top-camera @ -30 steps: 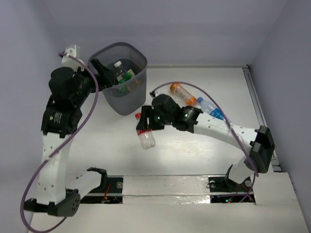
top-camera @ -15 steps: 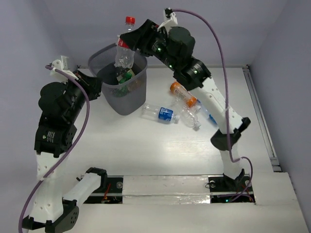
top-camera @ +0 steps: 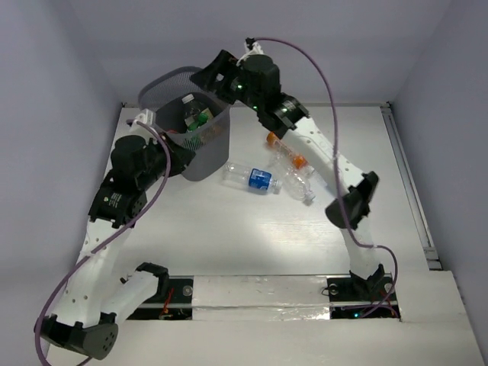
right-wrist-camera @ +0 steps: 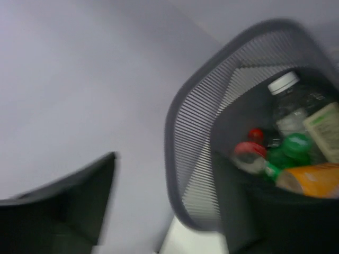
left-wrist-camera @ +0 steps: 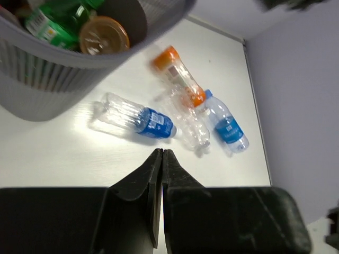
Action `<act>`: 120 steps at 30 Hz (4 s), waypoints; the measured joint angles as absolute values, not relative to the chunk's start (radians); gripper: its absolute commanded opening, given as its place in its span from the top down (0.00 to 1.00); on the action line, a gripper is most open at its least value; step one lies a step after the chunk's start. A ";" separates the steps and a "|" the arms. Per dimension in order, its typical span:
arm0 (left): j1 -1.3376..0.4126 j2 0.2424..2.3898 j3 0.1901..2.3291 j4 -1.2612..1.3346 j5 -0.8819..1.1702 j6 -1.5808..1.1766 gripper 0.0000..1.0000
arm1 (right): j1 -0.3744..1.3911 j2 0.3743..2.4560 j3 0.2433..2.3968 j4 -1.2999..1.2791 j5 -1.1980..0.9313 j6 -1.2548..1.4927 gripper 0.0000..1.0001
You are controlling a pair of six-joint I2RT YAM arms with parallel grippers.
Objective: Put the plastic bottles in the bin
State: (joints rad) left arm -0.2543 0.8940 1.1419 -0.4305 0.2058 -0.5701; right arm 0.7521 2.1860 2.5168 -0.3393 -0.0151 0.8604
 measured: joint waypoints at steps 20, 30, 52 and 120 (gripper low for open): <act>-0.657 1.370 0.933 -0.048 -0.032 -0.984 0.15 | 0.472 1.081 1.022 -0.346 -0.006 0.620 1.00; -0.657 1.610 0.984 -0.034 -0.179 -1.219 0.07 | 0.458 0.957 0.839 -0.381 -0.135 0.590 1.00; -0.675 1.942 1.294 -0.235 -0.290 -1.438 0.14 | 0.458 0.858 0.704 -0.376 -0.416 0.527 0.79; -0.170 1.554 1.822 -0.340 -0.219 -0.493 0.45 | 0.523 1.883 1.325 -0.575 -0.071 0.337 0.49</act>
